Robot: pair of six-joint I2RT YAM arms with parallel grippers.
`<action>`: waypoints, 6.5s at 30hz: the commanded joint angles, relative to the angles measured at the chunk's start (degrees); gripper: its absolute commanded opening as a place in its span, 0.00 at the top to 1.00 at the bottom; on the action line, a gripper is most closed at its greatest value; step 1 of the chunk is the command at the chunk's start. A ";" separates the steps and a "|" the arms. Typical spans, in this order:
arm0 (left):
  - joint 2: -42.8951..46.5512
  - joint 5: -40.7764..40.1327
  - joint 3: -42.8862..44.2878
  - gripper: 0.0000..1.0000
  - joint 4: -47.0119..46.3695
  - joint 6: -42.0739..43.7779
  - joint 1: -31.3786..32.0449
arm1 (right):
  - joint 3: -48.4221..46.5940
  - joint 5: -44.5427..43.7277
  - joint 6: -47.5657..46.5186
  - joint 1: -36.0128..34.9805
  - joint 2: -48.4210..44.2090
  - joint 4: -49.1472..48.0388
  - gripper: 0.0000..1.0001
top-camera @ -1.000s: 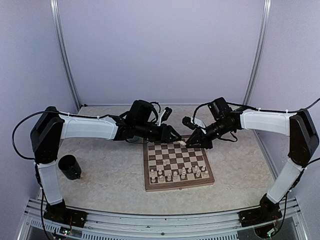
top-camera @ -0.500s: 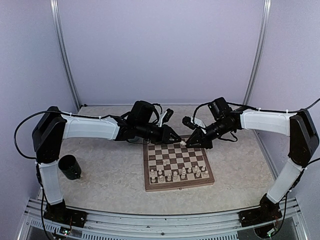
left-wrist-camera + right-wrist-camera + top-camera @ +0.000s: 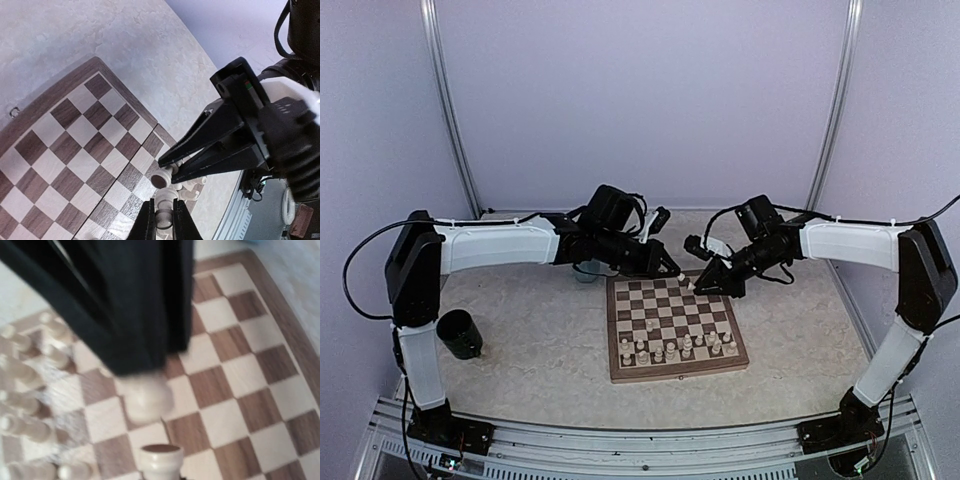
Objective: Set up the chess pieces on the board
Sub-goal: Pass from the right arm to the left, then place the pawn at d2, then adjust the pawn at c2, then pass from the right arm to the left
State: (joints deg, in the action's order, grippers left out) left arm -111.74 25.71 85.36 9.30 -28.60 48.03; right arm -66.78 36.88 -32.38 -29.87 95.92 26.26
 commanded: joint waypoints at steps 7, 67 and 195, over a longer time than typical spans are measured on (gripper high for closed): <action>-3.19 -19.52 12.66 0.96 29.19 11.22 4.01 | -0.38 -18.34 -0.53 0.81 1.95 -3.15 0.96; -17.72 -17.75 26.66 0.77 41.80 17.59 12.79 | -0.15 -20.54 -0.05 6.40 -1.39 -3.15 0.96; 7.33 13.58 -7.03 0.57 -20.12 -5.05 -3.54 | -18.65 -9.63 0.13 -7.08 -2.88 12.98 0.94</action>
State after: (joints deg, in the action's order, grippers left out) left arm -103.57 35.73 78.61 -6.52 -31.24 44.29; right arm -84.12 27.44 -31.97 -35.40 93.54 37.41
